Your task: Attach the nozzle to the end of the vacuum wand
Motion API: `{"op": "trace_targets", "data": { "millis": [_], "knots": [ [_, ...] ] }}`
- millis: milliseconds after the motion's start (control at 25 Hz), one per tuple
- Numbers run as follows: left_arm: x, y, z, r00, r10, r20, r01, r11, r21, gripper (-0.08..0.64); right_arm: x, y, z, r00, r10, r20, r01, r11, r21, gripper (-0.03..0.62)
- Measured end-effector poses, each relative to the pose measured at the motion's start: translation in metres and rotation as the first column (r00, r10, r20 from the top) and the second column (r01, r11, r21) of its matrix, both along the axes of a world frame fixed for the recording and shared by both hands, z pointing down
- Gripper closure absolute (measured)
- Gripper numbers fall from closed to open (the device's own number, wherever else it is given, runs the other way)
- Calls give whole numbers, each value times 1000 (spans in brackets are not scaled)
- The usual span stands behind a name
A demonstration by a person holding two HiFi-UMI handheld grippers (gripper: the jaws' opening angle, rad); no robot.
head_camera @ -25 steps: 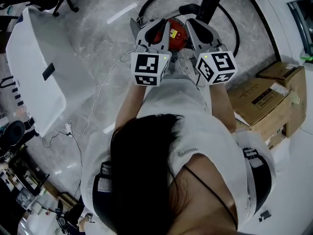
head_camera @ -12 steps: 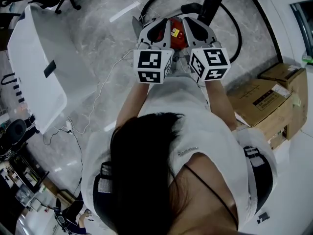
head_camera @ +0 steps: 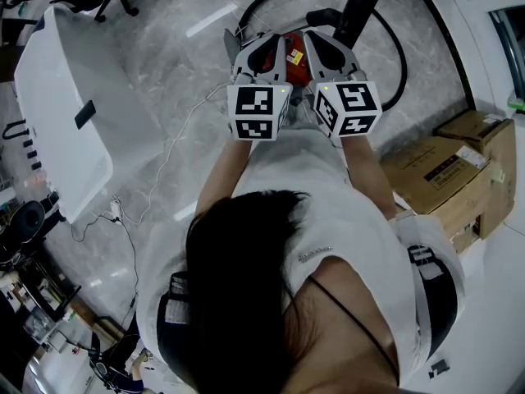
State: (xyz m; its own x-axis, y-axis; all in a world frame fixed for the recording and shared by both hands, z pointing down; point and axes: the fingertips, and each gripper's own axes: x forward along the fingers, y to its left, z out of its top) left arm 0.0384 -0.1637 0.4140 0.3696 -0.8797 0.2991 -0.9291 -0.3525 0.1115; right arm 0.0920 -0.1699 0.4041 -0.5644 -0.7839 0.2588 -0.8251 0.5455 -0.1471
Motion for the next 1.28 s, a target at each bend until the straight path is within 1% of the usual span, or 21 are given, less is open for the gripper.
{"op": "trace_targets", "data": {
  "millis": [240, 360, 560, 800, 1000, 1280],
  "knots": [
    [-3, -3, 5, 1000, -21, -21, 21, 1000, -18, 557, -5, -2, 4, 999, -8, -43, 8, 1000, 0, 577],
    [-3, -4, 3, 999, -22, -27, 22, 1000, -12, 557, -8, -2, 4, 999, -10, -32, 9, 1000, -9, 577],
    [-6, -5, 3, 1000, -23, 7, 23, 1000, -1, 557, -11, -2, 7, 999, -11, -51, 10, 1000, -17, 577],
    [-10, -6, 4, 1000, -31, 1, 31, 1000, -6, 557, -13, -4, 6, 998, -7, -61, 6, 1000, -17, 577],
    [-16, -6, 6, 998, -55, 0, 55, 998, -12, 557, -16, -3, 8, 997, -12, -80, 10, 1000, -19, 577],
    [-19, -6, 6, 999, -50, -4, 50, 999, -10, 557, -23, -1, 11, 996, -27, -85, 25, 999, -24, 577]
  ]
}}
